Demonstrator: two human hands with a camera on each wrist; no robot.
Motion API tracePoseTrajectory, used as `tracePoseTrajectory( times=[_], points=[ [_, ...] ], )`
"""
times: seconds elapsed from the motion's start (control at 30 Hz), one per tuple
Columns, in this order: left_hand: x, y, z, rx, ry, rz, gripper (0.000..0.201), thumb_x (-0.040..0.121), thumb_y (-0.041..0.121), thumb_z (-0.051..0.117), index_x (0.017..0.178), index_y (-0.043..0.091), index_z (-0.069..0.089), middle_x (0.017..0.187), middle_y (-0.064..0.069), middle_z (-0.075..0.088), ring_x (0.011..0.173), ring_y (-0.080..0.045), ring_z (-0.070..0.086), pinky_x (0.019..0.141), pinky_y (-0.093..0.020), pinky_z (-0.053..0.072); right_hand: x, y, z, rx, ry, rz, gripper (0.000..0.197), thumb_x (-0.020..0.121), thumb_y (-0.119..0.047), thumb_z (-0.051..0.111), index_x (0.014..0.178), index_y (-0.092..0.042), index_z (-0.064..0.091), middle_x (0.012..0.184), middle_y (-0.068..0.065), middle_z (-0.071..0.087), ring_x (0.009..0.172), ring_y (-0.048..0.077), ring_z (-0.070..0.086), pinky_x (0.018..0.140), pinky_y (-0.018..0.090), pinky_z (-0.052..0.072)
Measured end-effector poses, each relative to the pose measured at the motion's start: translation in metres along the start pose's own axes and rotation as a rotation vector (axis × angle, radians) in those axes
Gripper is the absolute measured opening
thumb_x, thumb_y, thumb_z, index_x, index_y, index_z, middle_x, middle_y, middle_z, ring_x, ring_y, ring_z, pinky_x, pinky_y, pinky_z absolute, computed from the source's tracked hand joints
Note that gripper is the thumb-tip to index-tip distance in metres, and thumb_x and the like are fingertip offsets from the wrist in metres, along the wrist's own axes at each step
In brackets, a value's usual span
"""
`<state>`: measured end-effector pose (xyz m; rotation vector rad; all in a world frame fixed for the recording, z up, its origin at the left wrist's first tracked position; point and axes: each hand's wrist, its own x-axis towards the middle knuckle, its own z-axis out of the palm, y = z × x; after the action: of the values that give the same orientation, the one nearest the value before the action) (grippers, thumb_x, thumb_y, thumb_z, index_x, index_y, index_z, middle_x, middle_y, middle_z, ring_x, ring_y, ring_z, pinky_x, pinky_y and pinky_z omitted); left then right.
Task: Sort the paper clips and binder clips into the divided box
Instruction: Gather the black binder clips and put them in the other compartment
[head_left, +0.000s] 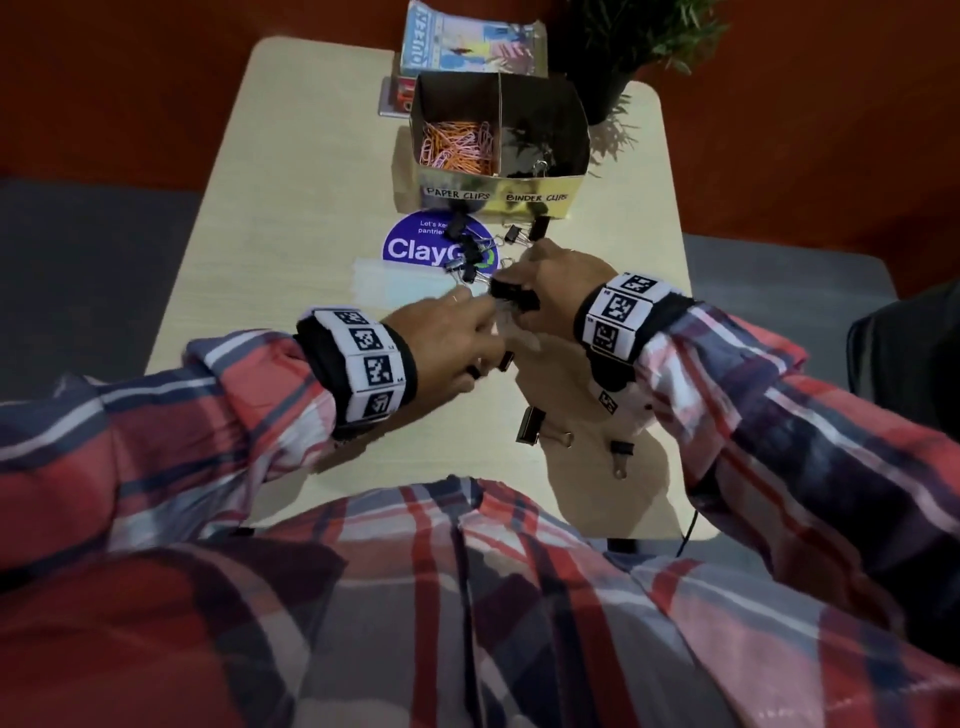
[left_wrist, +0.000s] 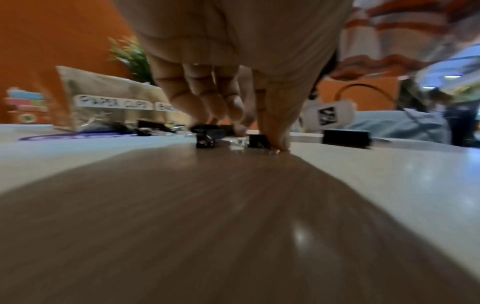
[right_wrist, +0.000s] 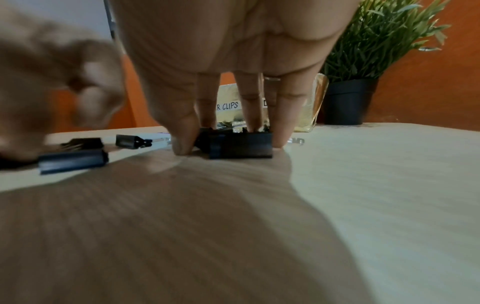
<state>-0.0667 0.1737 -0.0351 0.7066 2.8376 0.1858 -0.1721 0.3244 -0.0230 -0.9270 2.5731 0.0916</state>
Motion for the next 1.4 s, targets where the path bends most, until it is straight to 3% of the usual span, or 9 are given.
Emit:
tracePoseTrajectory(
  times=[0.1, 0.23, 0.47, 0.67, 0.77, 0.9, 1.1, 1.3, 1.4],
  points=[
    [0.013, -0.01, -0.009, -0.09, -0.032, -0.33, 0.051, 0.073, 0.041, 0.075, 0.114, 0.025, 0.048, 0.123, 0.001, 0.041, 0.11, -0.022, 0.041, 0.078, -0.034, 0.043, -0.003, 0.002, 0.001, -0.016, 0.02, 0.008, 0.047, 0.087, -0.021, 0.057, 0.132, -0.032, 0.05, 0.119, 0.011, 0.048, 0.104, 0.033, 0.058, 0.077, 0.036, 0.047],
    [0.033, -0.024, -0.015, -0.16, -0.08, -0.477, 0.074, 0.07, 0.043, 0.078, 0.131, 0.022, 0.042, 0.133, -0.006, 0.039, 0.116, -0.032, 0.046, 0.086, -0.039, 0.043, -0.002, 0.0, 0.004, -0.016, 0.028, 0.039, 0.047, 0.087, -0.017, 0.054, 0.132, -0.029, 0.049, 0.118, 0.008, 0.048, 0.105, 0.03, 0.057, 0.073, 0.034, 0.046],
    [0.052, -0.026, -0.015, -0.29, 0.002, -0.462, 0.033, 0.079, 0.011, 0.067, 0.108, 0.019, 0.054, 0.127, -0.012, 0.039, 0.094, -0.035, 0.058, 0.079, -0.038, 0.051, 0.0, -0.004, 0.005, 0.041, 0.04, 0.05, 0.039, 0.089, -0.029, 0.056, 0.127, -0.019, 0.05, 0.119, 0.009, 0.045, 0.102, 0.03, 0.058, 0.072, 0.032, 0.042],
    [0.054, -0.039, -0.014, -0.218, 0.069, -0.492, 0.083, 0.064, 0.032, 0.082, 0.134, 0.031, 0.039, 0.136, -0.003, 0.034, 0.121, -0.03, 0.038, 0.091, -0.044, 0.047, 0.002, -0.001, 0.006, 0.063, 0.067, 0.047, 0.029, 0.088, -0.026, 0.06, 0.115, -0.017, 0.055, 0.114, 0.007, 0.041, 0.086, 0.03, 0.059, 0.067, 0.031, 0.042],
    [0.056, -0.05, -0.021, -0.147, -0.019, -0.493, 0.104, 0.058, 0.047, 0.082, 0.144, 0.037, 0.025, 0.146, 0.001, 0.027, 0.132, -0.031, 0.027, 0.096, -0.048, 0.041, 0.0, 0.001, 0.005, 0.114, 0.103, 0.036, 0.025, 0.086, -0.028, 0.063, 0.108, -0.018, 0.057, 0.113, 0.007, 0.043, 0.088, 0.028, 0.058, 0.067, 0.029, 0.038],
    [0.061, -0.055, -0.025, -0.14, -0.143, -0.428, 0.094, 0.061, 0.051, 0.078, 0.142, 0.037, 0.031, 0.143, 0.004, 0.031, 0.126, -0.03, 0.031, 0.099, -0.045, 0.041, -0.005, 0.009, -0.013, 0.27, 0.293, 0.083, 0.023, 0.078, -0.016, 0.07, 0.101, -0.016, 0.063, 0.107, 0.004, 0.049, 0.085, 0.02, 0.05, 0.07, 0.025, 0.035],
    [0.067, -0.045, -0.026, -0.145, -0.142, -0.391, 0.067, 0.073, 0.031, 0.075, 0.132, 0.035, 0.044, 0.128, -0.002, 0.037, 0.113, -0.031, 0.04, 0.09, -0.042, 0.045, 0.031, 0.032, -0.081, 0.271, 0.54, 0.129, 0.024, 0.077, -0.014, 0.072, 0.101, -0.014, 0.066, 0.115, 0.008, 0.053, 0.095, 0.021, 0.053, 0.071, 0.022, 0.033],
    [0.068, -0.032, -0.02, -0.126, -0.093, -0.38, 0.071, 0.067, 0.06, 0.066, 0.127, 0.029, 0.045, 0.138, -0.003, 0.032, 0.119, -0.033, 0.034, 0.091, -0.045, 0.043, 0.087, 0.04, -0.095, 0.112, 0.359, 0.139, 0.026, 0.082, -0.016, 0.067, 0.108, -0.014, 0.066, 0.125, 0.016, 0.05, 0.11, 0.032, 0.055, 0.084, 0.03, 0.043],
    [0.067, -0.025, -0.016, -0.103, -0.105, -0.35, 0.066, 0.069, 0.057, 0.065, 0.127, 0.033, 0.044, 0.132, 0.0, 0.04, 0.118, -0.032, 0.035, 0.091, -0.047, 0.045, 0.096, 0.039, -0.084, 0.063, 0.258, 0.146, 0.03, 0.085, -0.014, 0.06, 0.114, -0.02, 0.067, 0.128, 0.015, 0.05, 0.114, 0.033, 0.054, 0.096, 0.037, 0.045]
  ],
)
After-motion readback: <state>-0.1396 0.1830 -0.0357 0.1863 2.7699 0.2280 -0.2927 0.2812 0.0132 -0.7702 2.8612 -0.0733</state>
